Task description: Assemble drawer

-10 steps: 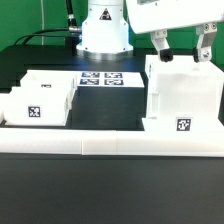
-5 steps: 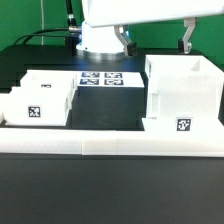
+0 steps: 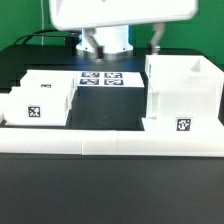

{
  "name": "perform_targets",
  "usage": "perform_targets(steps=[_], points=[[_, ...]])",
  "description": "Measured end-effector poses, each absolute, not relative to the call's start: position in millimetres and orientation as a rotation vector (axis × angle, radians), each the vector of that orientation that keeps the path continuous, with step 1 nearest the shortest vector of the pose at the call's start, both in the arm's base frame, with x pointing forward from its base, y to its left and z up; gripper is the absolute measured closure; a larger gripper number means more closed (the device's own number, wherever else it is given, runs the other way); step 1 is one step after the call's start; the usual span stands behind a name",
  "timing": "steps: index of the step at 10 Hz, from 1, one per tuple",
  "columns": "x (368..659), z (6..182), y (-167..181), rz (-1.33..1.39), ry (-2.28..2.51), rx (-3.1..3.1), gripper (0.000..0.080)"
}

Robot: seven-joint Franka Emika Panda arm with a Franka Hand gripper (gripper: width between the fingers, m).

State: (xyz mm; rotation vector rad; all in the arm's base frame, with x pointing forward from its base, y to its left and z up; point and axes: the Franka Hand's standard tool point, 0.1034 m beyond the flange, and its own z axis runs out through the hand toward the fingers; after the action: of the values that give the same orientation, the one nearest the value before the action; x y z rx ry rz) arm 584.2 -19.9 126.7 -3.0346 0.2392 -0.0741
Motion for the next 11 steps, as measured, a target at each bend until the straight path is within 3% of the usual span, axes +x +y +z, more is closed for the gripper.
perform_targets(steps=[2,7,11], points=[[574,118.7,-41,-0.086,0.235,-3.055,0.0150],[571,114.2,-44,-0.076,0.177,-3.060,0.0150],[533,77.4,-99,-0.001,0.065,-3.053,0.0150]])
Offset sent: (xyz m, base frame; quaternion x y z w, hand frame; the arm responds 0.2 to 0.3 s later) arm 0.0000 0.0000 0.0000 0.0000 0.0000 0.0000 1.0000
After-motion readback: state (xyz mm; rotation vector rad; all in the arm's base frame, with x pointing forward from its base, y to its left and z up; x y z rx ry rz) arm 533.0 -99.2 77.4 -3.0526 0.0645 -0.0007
